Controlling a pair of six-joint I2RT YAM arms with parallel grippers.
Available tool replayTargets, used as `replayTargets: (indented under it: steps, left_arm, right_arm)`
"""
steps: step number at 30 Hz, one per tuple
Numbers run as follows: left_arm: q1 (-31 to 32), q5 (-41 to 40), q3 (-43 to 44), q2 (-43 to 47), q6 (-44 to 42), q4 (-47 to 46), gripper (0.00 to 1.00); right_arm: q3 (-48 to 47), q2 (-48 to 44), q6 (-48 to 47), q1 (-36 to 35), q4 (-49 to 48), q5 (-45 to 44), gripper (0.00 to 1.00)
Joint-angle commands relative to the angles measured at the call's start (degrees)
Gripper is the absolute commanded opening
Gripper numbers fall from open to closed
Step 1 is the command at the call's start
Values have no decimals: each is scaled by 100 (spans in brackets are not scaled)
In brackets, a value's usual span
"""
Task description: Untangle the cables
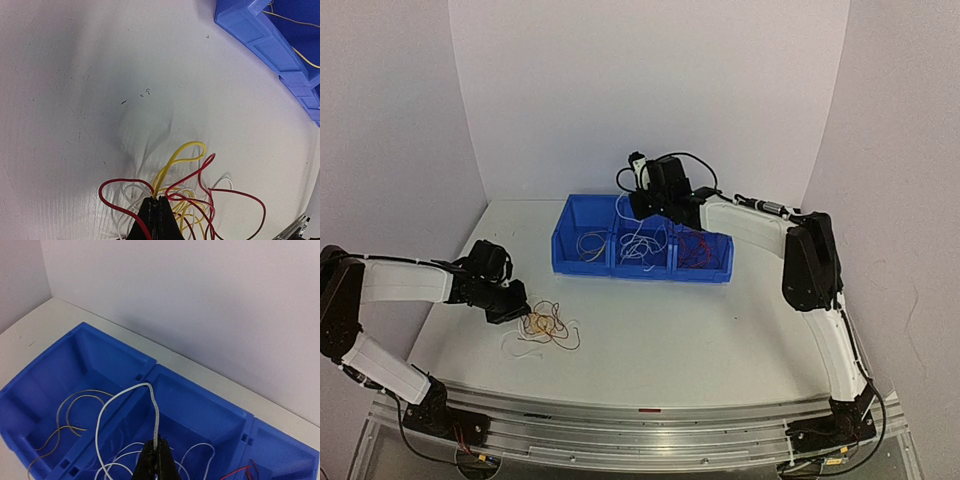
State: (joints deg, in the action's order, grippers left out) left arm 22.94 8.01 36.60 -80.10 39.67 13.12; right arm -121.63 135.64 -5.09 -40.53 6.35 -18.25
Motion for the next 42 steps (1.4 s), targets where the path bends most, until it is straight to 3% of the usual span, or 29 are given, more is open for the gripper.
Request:
replayTargets:
  steps: [1,10,15,23,27,29,33,34,38,42]
  left_arm:
    - [27,11,-48,316,75,24,1]
    - [28,32,52,270,58,64,1]
    - [30,57,49,200,66,24,1]
    - [28,65,-42,362,93,33,2]
    - [29,112,-67,501,83,41,0]
    - [27,143,-79,585,74,39,0]
    - [37,214,-134,777,86,28,0]
    - [37,249,-147,819,97,21,0]
    - [43,555,-271,1031,142,-182,0]
    - [75,999,-453,1237,133,-621,0]
  right_arm:
    - [-293,395,-292,13,666,-1537,0]
    - [-392,638,-1027,-167,780,-1532,0]
    - [-373,510,-1236,-256,780,-765,21]
    - [-33,-234,-874,-286,780,-208,30]
    - [463,-914,-523,-283,780,165,42]
    - [893,-1353,-361,-291,782,612,54]
    - [2078,-2334,-389,-374,786,2816,81]
    - [2419,-2494,-351,-438,786,3265,83]
    - [3202,-2686,824,-845,625,3797,84]
    - [3147,-2241,2348,-1167,523,3675,82]
